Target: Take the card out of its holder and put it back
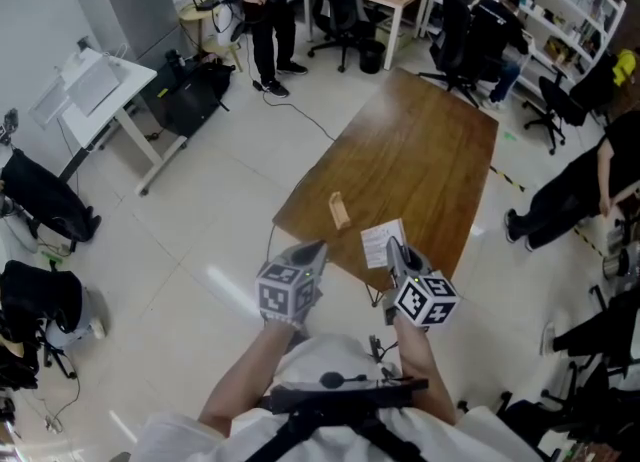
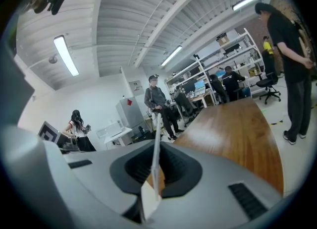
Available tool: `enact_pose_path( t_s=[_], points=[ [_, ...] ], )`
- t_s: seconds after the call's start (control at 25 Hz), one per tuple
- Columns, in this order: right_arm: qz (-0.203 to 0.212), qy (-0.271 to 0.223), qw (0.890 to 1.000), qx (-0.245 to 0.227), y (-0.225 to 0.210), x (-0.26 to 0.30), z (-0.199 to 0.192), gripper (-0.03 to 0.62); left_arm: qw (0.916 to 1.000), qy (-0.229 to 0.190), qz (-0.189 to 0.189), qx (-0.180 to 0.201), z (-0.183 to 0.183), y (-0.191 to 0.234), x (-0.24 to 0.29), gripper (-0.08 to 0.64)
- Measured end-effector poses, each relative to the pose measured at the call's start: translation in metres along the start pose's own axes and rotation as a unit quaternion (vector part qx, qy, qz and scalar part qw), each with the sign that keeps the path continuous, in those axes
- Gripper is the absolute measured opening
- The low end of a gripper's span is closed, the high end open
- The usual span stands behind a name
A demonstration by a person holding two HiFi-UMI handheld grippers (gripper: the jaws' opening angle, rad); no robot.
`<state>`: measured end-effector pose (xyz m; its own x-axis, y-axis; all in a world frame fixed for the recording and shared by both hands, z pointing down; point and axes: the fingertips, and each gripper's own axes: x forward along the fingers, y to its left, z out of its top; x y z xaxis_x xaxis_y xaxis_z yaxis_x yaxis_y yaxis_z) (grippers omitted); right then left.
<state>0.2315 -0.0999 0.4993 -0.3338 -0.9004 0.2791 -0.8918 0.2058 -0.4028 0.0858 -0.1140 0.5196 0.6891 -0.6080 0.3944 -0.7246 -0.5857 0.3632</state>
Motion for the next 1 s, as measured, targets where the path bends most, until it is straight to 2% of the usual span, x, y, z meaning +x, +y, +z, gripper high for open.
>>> enact_pose_path(
  t_s=[0.52, 1.0],
  points=[
    [-0.014, 0.001, 1.000, -0.011, -0.001, 0.015, 0.005, 0.020, 0.9996, 0.017, -0.004, -0.021, -0.005, 0.014, 0.007, -0.005],
    [-0.040, 0.001, 0.998, -0.038, -0.001, 0.070, 0.023, 0.020, 0.9985, 0.031, -0.044, -0.007, 0.000, 0.037, 0.019, -0.005]
  ],
)
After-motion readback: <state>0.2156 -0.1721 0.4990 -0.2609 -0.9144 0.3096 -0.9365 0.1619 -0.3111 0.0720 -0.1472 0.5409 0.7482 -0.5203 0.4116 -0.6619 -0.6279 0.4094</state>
